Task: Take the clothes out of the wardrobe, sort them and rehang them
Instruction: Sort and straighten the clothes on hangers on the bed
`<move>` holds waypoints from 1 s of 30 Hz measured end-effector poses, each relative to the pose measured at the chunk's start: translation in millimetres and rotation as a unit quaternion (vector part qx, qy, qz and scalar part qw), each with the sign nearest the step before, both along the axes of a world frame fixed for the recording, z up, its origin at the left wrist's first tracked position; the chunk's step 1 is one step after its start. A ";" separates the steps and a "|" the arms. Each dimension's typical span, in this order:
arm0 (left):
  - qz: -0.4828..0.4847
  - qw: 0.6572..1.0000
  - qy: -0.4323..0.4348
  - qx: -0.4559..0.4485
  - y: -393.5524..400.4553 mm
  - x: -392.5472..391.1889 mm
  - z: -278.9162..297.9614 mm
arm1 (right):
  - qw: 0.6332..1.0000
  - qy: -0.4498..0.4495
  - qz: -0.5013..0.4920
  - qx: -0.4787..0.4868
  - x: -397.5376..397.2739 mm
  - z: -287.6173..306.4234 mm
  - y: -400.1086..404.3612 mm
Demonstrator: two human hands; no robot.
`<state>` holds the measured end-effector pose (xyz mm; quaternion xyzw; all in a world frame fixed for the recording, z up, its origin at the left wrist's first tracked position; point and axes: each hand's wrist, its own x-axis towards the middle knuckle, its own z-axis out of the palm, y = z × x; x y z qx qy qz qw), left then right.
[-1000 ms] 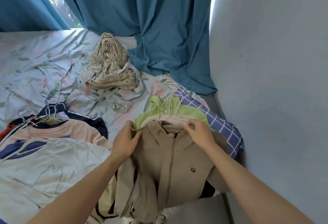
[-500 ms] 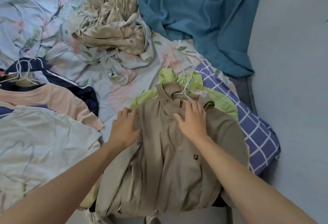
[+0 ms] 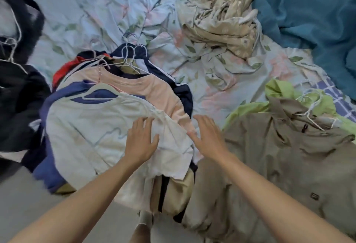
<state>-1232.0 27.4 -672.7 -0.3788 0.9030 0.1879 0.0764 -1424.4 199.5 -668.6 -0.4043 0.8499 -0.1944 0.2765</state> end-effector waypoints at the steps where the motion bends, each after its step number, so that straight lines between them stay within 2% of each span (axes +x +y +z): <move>1: 0.011 1.000 0.002 -0.007 -20.2 17.7 0.0 | 1.000 -0.004 0.011 -0.003 15.4 -2.4 -23.9; 7: 0.052 0.998 0.014 -0.043 -154.3 112.0 -1.7 | 0.998 -0.044 0.032 -0.019 83.5 -8.7 -159.5; 11: 0.081 0.996 -0.001 -0.031 -235.3 146.0 -9.6 | 0.999 -0.041 0.013 -0.001 95.8 -22.7 -224.5; 15: 0.056 0.997 -0.046 -0.015 -286.0 155.7 -15.7 | 0.999 0.014 -0.008 0.028 99.9 -39.5 -257.1; 18: 0.028 0.998 -0.047 -0.034 -301.0 155.4 -15.4 | 0.998 0.052 -0.024 0.032 104.9 -44.6 -267.0; 23: 0.034 0.998 0.005 -0.045 -298.1 151.4 -2.7 | 0.999 0.024 -0.026 -0.020 108.6 -29.0 -255.9; 30: 0.015 0.995 0.100 -0.017 -257.1 154.6 71.7 | 0.995 0.050 -0.053 -0.071 108.0 43.0 -202.1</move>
